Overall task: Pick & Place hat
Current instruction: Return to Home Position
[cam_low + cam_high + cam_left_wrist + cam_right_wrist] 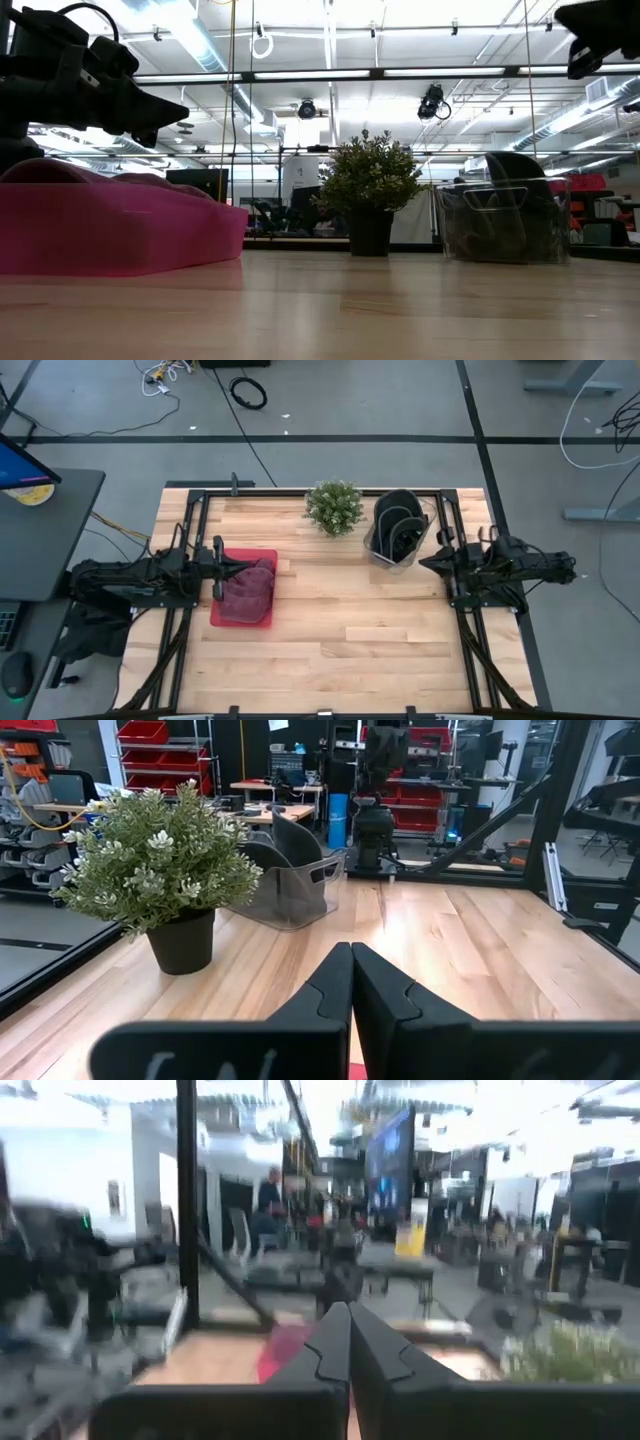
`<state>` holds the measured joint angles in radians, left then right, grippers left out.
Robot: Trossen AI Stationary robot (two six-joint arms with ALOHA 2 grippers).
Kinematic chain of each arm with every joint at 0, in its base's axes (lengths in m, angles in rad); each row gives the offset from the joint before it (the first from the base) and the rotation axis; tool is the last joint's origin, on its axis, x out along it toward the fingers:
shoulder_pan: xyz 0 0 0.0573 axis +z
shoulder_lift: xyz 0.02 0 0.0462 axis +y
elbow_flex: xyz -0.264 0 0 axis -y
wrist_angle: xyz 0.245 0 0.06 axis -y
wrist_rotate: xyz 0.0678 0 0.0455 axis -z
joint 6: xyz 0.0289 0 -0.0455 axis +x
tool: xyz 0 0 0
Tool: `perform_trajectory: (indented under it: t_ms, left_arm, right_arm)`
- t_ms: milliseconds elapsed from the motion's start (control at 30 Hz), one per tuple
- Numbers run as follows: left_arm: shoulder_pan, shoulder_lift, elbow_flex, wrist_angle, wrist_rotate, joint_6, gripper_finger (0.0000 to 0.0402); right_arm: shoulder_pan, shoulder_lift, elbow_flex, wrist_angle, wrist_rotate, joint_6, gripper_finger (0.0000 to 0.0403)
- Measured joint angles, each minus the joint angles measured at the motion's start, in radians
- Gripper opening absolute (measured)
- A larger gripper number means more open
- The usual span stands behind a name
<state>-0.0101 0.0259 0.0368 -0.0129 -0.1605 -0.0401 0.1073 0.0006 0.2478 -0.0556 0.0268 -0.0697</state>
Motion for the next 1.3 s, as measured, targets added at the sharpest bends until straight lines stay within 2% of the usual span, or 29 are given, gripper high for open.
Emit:
perform_trajectory:
  t_ms: [167, 433, 467, 733, 967, 1300]
  left_arm:
    - [0.000, 0.000, 0.000, 0.000, -0.001, 0.000, 0.0009]
    - [0.000, 0.000, 0.000, 0.000, -0.001, 0.000, 0.0009]
    - [0.000, 0.000, 0.000, 0.000, 0.000, 0.000, 0.0009]
    - [0.000, 0.000, 0.000, 0.000, 0.000, 0.000, 0.0009]
    - [0.000, 0.000, 0.000, 0.000, 0.000, 0.000, 0.0009]
    - [0.000, 0.000, 0.001, 0.001, 0.000, 0.000, 0.0009]
  right_arm:
    - [-0.001, 0.000, -0.050, 0.056, -0.002, -0.034, 0.0004]
    - [-0.002, 0.000, -0.230, 0.414, -0.023, -0.020, 0.0004]
    - [-0.002, -0.001, -0.233, 0.416, -0.012, -0.026, 0.0004]
    - [-0.048, -0.001, -0.230, 0.302, 0.018, -0.094, 0.0004]
    - [-0.054, -0.001, -0.231, 0.172, -0.113, -0.166, 0.0004]
    - [-0.054, -0.001, -0.231, 0.083, -0.095, -0.197, 0.0004]
